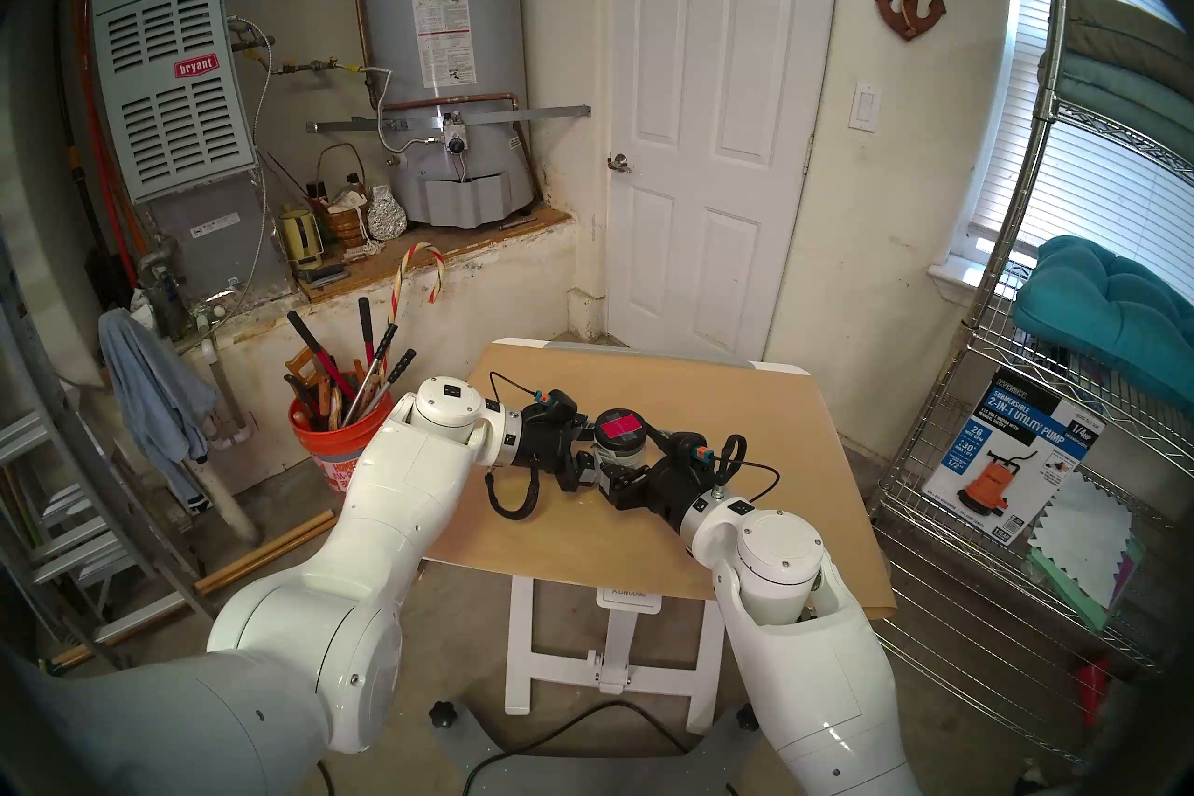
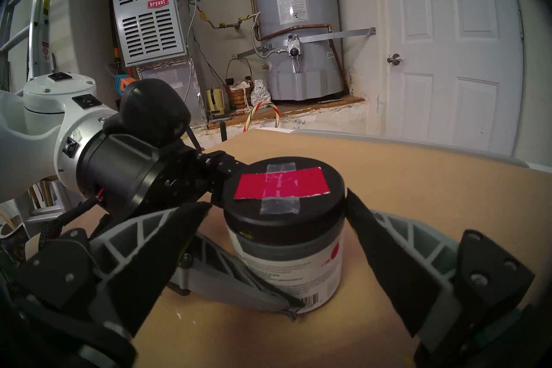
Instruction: Open paint jar
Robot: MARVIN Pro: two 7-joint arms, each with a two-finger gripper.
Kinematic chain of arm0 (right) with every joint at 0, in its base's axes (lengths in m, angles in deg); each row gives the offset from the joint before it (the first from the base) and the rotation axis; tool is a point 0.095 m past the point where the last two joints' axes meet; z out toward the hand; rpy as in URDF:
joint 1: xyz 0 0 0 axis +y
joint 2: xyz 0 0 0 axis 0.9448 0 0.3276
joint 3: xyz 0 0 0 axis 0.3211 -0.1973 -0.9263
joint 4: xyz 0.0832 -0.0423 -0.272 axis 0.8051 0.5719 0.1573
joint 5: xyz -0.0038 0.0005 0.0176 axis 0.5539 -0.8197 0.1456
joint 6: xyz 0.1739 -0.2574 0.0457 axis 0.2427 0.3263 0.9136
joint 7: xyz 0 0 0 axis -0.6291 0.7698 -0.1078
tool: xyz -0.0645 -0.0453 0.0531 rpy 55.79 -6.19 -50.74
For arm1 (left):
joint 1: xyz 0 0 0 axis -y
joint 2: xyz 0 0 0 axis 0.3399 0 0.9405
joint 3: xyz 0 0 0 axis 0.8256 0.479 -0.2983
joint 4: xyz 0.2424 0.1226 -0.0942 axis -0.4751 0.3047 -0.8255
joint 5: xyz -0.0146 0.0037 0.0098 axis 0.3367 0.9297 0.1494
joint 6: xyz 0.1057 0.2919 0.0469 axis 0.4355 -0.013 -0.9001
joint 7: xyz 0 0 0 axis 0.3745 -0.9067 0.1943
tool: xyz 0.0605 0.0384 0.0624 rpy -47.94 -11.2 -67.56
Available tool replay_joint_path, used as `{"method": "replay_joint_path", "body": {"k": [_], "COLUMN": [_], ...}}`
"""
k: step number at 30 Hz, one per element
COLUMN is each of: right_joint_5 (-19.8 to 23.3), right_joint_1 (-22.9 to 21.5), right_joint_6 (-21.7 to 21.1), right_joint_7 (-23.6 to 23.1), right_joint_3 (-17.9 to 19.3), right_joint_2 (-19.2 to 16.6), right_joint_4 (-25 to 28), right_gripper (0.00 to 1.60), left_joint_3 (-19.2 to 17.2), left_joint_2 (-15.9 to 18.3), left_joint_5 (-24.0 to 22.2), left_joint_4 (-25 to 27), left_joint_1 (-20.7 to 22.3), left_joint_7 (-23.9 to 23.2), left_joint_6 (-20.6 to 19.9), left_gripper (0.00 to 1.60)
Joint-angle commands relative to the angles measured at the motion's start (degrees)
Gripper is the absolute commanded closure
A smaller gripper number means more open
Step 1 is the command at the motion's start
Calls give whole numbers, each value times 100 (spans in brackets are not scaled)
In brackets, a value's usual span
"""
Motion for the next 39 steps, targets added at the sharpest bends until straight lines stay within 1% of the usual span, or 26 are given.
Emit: {"method": "replay_joint_path", "body": {"k": [1, 6, 7, 8, 9, 11, 12, 15, 16, 17, 19, 20, 21, 22, 27, 28, 29, 32, 37, 39], "right_joint_5": [52, 39, 27, 28, 24, 15, 17, 11, 12, 15, 22, 22, 23, 26, 43, 55, 91, 69, 115, 106], "right_joint_1": [-172, -221, -235, -243, -253, -272, -281, -300, -304, -319, -330, -330, -336, -343, -392, -418, -451, -469, -582, -616], "right_joint_6": [81, 112, 122, 126, 132, 150, 159, 177, 180, 185, 193, 193, 198, 209, 279, 299, 319, 329, 341, 361], "right_joint_7": [-25, -41, -51, -59, -69, -77, -80, -94, -98, -134, -153, -153, -167, -185, -322, -393, -517, -555, -822, -891], "right_joint_3": [-81, -94, -101, -101, -104, -104, -102, -100, -98, -102, -97, -97, -98, -98, -101, -98, -96, -94, -94, -102], "right_joint_2": [117, 112, 99, 95, 85, 75, 72, 58, 55, 31, 21, 21, 12, 1, -79, -122, -189, -233, -392, -448], "right_joint_4": [49, -33, -48, -58, -70, -103, -120, -150, -156, -169, -184, -184, -192, -202, -258, -277, -296, -291, -367, -394], "right_gripper": [0, 0, 3, 65, 81, 89, 102, 106, 110, 110, 121, 121, 125, 122, 123, 137, 138, 139, 134, 136], "left_joint_3": [-2, 4, 5, 6, 7, 5, 4, 3, 3, 2, 3, 3, 3, 4, 23, 34, 49, 69, 100, 115], "left_joint_2": [-33, -34, -34, -34, -33, -32, -32, -29, -29, -28, -26, -26, -26, -26, -15, -9, -2, 13, 47, 57], "left_joint_5": [-11, -10, -9, -9, -8, -5, -6, -6, -6, -7, -8, -8, -8, -7, -4, 4, 12, 23, 28, 31], "left_joint_4": [-48, -111, -124, -136, -147, -158, -165, -172, -174, -177, -188, -188, -192, -199, -266, -288, -305, -327, -384, -410], "left_joint_1": [133, 168, 175, 181, 187, 193, 197, 204, 206, 209, 218, 218, 221, 226, 276, 293, 309, 329, 372, 392], "left_joint_7": [12, 7, 7, 6, 5, 5, 5, 7, 8, 7, 4, 4, 3, 1, -50, -67, -88, -109, -143, -158], "left_joint_6": [46, 71, 77, 82, 86, 89, 92, 94, 95, 97, 103, 103, 103, 105, 127, 128, 128, 127, 154, 164], "left_gripper": [160, 160, 160, 160, 160, 160, 160, 160, 160, 160, 160, 160, 160, 160, 160, 160, 160, 160, 160, 160]}}
